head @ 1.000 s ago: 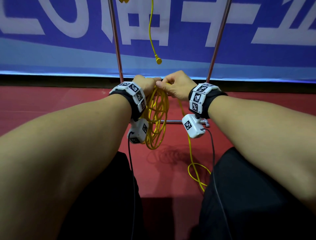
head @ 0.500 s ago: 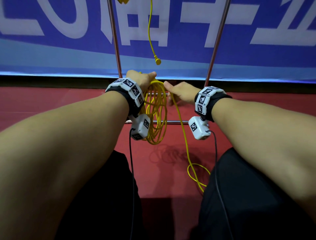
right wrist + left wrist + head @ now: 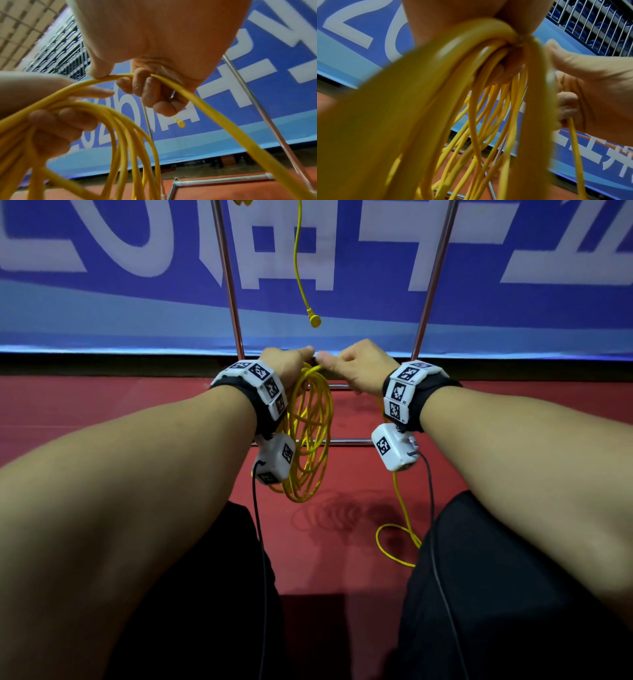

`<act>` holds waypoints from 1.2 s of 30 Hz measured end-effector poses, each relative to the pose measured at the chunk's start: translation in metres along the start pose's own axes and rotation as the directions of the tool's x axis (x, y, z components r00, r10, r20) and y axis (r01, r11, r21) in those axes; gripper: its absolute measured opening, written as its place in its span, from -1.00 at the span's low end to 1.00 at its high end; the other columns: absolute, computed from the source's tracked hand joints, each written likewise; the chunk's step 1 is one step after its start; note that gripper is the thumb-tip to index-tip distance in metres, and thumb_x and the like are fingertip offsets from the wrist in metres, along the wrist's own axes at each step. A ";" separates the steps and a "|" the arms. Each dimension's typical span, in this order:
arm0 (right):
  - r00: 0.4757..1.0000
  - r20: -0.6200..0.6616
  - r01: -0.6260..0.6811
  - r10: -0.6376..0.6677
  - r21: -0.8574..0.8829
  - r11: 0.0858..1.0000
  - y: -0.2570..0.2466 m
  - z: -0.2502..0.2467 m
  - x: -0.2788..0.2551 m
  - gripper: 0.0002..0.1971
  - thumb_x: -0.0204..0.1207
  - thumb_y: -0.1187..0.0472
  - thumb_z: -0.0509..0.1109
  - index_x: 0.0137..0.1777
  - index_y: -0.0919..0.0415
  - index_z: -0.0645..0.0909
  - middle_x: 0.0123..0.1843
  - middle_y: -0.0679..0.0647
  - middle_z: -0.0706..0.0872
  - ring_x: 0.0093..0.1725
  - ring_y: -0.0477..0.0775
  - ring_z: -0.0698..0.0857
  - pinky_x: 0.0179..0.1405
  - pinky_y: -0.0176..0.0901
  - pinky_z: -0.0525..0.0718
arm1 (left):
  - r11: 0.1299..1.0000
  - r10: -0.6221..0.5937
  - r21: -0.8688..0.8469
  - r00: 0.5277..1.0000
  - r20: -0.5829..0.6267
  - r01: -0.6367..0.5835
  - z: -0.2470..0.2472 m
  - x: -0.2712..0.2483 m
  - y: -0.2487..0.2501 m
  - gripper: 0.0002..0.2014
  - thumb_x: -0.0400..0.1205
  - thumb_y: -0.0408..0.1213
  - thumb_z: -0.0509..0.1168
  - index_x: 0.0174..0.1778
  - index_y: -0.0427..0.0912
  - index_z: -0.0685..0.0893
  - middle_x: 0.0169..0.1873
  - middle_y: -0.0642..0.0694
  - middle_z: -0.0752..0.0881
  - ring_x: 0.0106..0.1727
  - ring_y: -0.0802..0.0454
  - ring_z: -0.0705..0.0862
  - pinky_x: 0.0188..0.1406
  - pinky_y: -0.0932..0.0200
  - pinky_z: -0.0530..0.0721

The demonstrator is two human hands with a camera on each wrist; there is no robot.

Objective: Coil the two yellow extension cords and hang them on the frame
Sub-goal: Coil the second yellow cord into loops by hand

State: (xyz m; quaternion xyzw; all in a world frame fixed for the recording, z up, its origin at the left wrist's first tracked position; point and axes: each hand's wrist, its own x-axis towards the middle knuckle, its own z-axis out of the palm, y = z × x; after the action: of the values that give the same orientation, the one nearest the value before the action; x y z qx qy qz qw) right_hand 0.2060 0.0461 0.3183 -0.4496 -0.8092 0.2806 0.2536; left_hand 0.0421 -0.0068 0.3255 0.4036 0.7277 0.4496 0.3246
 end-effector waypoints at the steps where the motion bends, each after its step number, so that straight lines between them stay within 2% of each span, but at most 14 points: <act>1: 1.000 0.024 0.013 -0.012 -0.024 1.000 -0.002 0.003 -0.002 -0.35 0.55 -0.41 0.28 -0.53 0.08 0.30 -0.58 0.08 0.42 -0.57 0.04 0.37 -0.40 -0.12 0.36 | 1.000 -0.004 0.000 1.000 0.000 0.004 0.001 -0.001 0.001 -0.41 0.63 0.13 0.37 0.33 -0.33 0.66 -0.29 -0.11 0.73 -0.48 0.02 0.66 -0.51 0.23 0.54; 4: 0.999 0.011 0.038 -0.037 -0.057 0.998 -0.005 0.010 -0.001 -0.35 0.55 -0.37 0.33 -0.55 0.10 0.33 -0.69 -0.10 0.38 -0.63 -0.09 0.32 -0.45 -0.14 0.32 | 1.000 -0.020 0.008 1.000 -0.006 0.021 0.001 -0.003 0.004 -0.39 0.63 0.15 0.37 0.35 -0.33 0.62 -0.22 -0.14 0.74 -0.36 -0.03 0.66 -0.39 0.17 0.56; 6: 0.998 -0.018 0.060 -0.061 -0.057 0.997 -0.007 0.010 0.000 -0.36 0.55 -0.34 0.35 -0.54 0.11 0.33 -0.62 -0.09 0.36 -0.58 -0.05 0.32 -0.44 -0.14 0.30 | 1.000 -0.020 0.002 1.000 -0.012 0.020 0.001 -0.002 0.004 -0.37 0.59 0.19 0.40 0.26 -0.35 0.63 -0.33 -0.13 0.72 -0.39 -0.03 0.66 -0.33 0.16 0.65; 9: 0.996 0.001 0.089 -0.089 -0.016 0.996 -0.009 0.011 0.002 -0.36 0.56 -0.34 0.34 -0.53 0.11 0.31 -0.51 0.04 0.37 -0.48 0.05 0.31 -0.37 -0.12 0.30 | 1.000 0.000 -0.016 1.000 -0.030 0.000 0.001 0.001 0.002 -0.19 0.46 0.27 0.49 0.36 -0.37 0.61 -0.17 -0.16 0.79 -0.20 -0.07 0.75 -0.12 0.06 0.77; 12: 0.996 0.025 0.084 -0.085 0.028 0.996 -0.005 0.011 0.004 -0.36 0.55 -0.37 0.31 -0.53 0.09 0.31 -0.51 0.05 0.39 -0.47 0.08 0.34 -0.36 -0.11 0.34 | 0.998 0.031 -0.055 0.998 -0.049 -0.033 0.001 0.000 0.005 -0.23 0.49 0.21 0.51 0.35 -0.39 0.59 -0.24 -0.13 0.74 -0.37 0.03 0.61 -0.44 0.18 0.55; 14: 0.995 0.074 0.056 -0.060 0.060 0.997 0.001 0.010 0.004 -0.33 0.53 -0.43 0.26 -0.48 0.18 0.48 -0.52 0.07 0.52 -0.46 0.09 0.48 -0.31 -0.10 0.47 | 0.998 0.034 -0.058 0.996 -0.081 -0.039 0.000 -0.001 0.007 -0.26 0.53 0.17 0.50 0.39 -0.39 0.56 -0.25 -0.09 0.67 -0.34 0.03 0.59 -0.41 0.14 0.53; 16: 0.984 0.179 -0.023 0.015 0.042 0.999 0.008 0.011 0.003 -0.22 0.55 -0.46 0.17 -0.29 0.34 0.67 -0.46 0.10 0.68 -0.37 0.09 0.63 -0.19 -0.08 0.59 | 0.996 0.038 -0.083 0.995 -0.092 -0.046 -0.001 0.004 0.007 -0.41 0.53 0.14 0.51 0.15 -0.36 0.64 -0.18 -0.10 0.65 -0.22 -0.04 0.63 -0.25 0.09 0.56; 18: 0.945 0.305 -0.140 0.116 0.058 0.988 0.017 0.014 0.002 -0.23 0.54 -0.49 0.14 -0.29 0.28 0.66 -0.38 0.13 0.75 -0.29 0.08 0.70 -0.10 -0.05 0.62 | 0.993 0.015 -0.115 0.992 -0.122 -0.029 -0.006 0.005 0.007 -0.52 0.52 0.14 0.52 -0.21 -0.23 0.55 -0.25 -0.09 0.61 -0.21 -0.08 0.60 -0.22 0.05 0.55; 20: 0.909 0.360 -0.283 0.212 0.159 0.946 0.027 0.014 0.002 -0.32 0.50 -0.50 0.21 -0.38 0.17 0.55 -0.41 0.15 0.70 -0.36 0.12 0.67 -0.20 -0.11 0.63 | 0.994 -0.007 -0.113 0.991 -0.135 -0.009 -0.011 0.006 0.006 -0.47 0.50 0.19 0.52 -0.17 -0.23 0.51 -0.30 -0.09 0.61 -0.27 -0.08 0.58 -0.28 0.06 0.54; 23: 0.902 0.309 -0.406 0.302 0.367 0.837 0.031 0.009 0.001 -0.42 0.57 -0.33 0.32 -0.42 0.17 0.46 -0.51 0.07 0.48 -0.54 0.05 0.48 -0.36 -0.14 0.64 | 0.993 0.003 -0.113 0.990 -0.138 -0.019 -0.015 0.006 0.005 -0.50 0.53 0.18 0.50 -0.21 -0.22 0.51 -0.38 -0.06 0.58 -0.36 -0.05 0.55 -0.39 0.13 0.51; 28: 0.979 -0.001 -0.196 0.205 0.293 0.936 0.022 -0.004 0.007 -0.48 0.60 -0.21 0.36 -0.47 0.09 0.40 -0.57 0.00 0.37 -0.58 0.06 0.31 -0.41 -0.13 0.45 | 0.999 0.040 -0.029 0.996 -0.083 -0.043 -0.009 0.003 -0.002 -0.15 0.41 0.28 0.53 0.37 -0.36 0.58 -0.25 -0.07 0.72 -0.27 -0.04 0.72 -0.21 0.08 0.68; 31: 0.992 -0.068 -0.089 0.102 0.168 0.982 0.020 -0.008 0.008 -0.42 0.53 -0.24 0.41 -0.54 0.08 0.31 -0.61 -0.02 0.29 -0.52 0.11 0.27 -0.36 -0.09 0.29 | 1.000 0.009 -0.007 0.998 -0.066 -0.010 -0.006 0.004 -0.005 -0.10 0.29 0.35 0.52 0.32 -0.32 0.65 -0.19 -0.16 0.81 -0.20 -0.16 0.79 -0.16 0.00 0.78; 33: 0.998 -0.044 -0.038 0.043 0.108 0.993 0.015 -0.008 0.003 -0.43 0.51 -0.25 0.45 -0.49 0.13 0.37 -0.55 0.02 0.31 -0.49 0.07 0.28 -0.35 -0.09 0.25 | 1.000 0.000 -0.014 0.999 -0.053 0.000 -0.006 0.005 -0.004 -0.27 0.44 0.25 0.50 0.17 -0.37 0.59 -0.28 -0.11 0.75 -0.26 -0.07 0.75 -0.20 0.09 0.75; 36: 1.000 -0.002 0.024 -0.024 -0.001 1.000 0.001 0.000 -0.001 -0.45 0.55 -0.23 0.44 -0.50 0.11 0.40 -0.53 -0.02 0.37 -0.50 -0.03 0.33 -0.39 -0.13 0.29 | 0.999 0.011 0.032 0.999 -0.048 -0.009 -0.003 0.002 -0.001 -0.50 0.58 0.16 0.43 0.08 -0.21 0.51 -0.37 -0.05 0.62 -0.38 0.04 0.61 -0.42 0.17 0.54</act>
State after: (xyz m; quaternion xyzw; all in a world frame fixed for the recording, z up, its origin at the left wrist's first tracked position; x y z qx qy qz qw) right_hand 0.2074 0.0460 0.3175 -0.4405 -0.8144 0.2766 0.2575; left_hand 0.0388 -0.0068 0.3250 0.4013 0.7403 0.4493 0.2983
